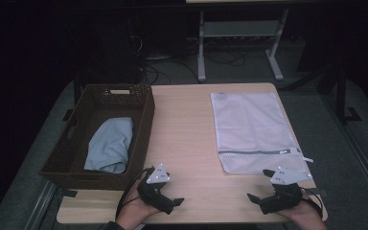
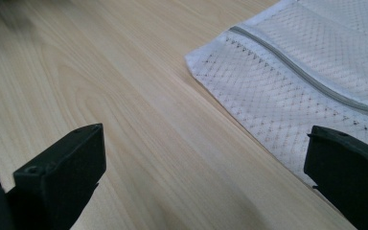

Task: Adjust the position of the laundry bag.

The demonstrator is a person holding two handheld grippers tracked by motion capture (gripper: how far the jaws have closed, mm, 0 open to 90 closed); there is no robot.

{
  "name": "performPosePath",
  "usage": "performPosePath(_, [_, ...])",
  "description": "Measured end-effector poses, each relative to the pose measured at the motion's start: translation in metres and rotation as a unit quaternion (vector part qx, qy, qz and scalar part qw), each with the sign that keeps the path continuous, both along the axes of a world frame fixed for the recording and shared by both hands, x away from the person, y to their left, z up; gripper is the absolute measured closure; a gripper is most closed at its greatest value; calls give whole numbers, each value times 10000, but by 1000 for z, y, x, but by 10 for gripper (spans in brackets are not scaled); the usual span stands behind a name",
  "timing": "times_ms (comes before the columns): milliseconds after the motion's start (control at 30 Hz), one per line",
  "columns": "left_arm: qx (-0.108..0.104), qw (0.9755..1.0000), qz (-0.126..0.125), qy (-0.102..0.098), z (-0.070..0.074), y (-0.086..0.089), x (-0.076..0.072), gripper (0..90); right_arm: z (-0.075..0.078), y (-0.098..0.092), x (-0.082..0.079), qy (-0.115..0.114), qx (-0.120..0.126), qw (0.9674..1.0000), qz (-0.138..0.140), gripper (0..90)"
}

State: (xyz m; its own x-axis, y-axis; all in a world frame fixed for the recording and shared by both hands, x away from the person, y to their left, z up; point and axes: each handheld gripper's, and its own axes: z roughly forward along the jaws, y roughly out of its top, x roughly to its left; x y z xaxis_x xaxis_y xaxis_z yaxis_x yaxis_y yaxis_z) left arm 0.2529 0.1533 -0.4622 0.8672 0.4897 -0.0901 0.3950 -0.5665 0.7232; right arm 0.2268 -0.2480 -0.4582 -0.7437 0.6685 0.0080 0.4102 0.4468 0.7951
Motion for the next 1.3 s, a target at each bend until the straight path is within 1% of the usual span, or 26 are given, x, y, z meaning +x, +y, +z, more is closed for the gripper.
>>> performPosePath(67, [-23, 10000, -2, -2, 0, -1, 0, 0, 0, -1, 0, 0, 11, 10000, -4, 3])
performPosePath(200, [-38, 10000, -52, 57, -2, -4, 0, 0, 1, -2, 1, -12, 67, 10000, -15, 3])
performPosePath(433, [25, 9999, -130, 53, -3, -7, 1, 0, 2, -6, 6, -57, 122, 9999, -74, 3])
performPosePath(533, [58, 9998, -187, 30, -4, -7, 2, 0, 1, -6, 9, -51, 132, 9998, -109, 3])
performPosePath(733, [63, 9997, -242, 42, -5, -7, 2, 0, 4, -1, 17, -198, 155, 9996, -101, 3])
performPosePath(833, [44, 9997, -231, 29, -4, -7, 3, 0, 4, 0, 22, -237, 201, 9994, -166, 3])
performPosePath(900, [-7, 9998, -213, 11, -4, -7, 4, 0, 4, 0, 25, -245, 210, 9993, -181, 3])
performPosePath(1000, [11, 9997, -225, 56, -4, -7, 6, 1, 4, -2, 27, -249, 260, 9990, -250, 3])
performPosePath(1033, [6, 9997, -228, 38, -4, -8, 6, 1, 4, -2, 28, -253, 285, 9989, -263, 3])
performPosePath(1100, [-21, 9997, -233, 4, -3, -8, 6, 0, 5, -3, 29, -272, 249, 9990, -263, 3])
performPosePath(1200, [-5, 9997, -244, 3, -3, -9, 6, 0, 6, -5, 33, -292, 275, 9986, -341, 3])
performPosePath(1300, [-10, 9997, -260, -25, -2, -8, 5, 1, 7, -5, 36, -301, 246, 9986, -365, 3])
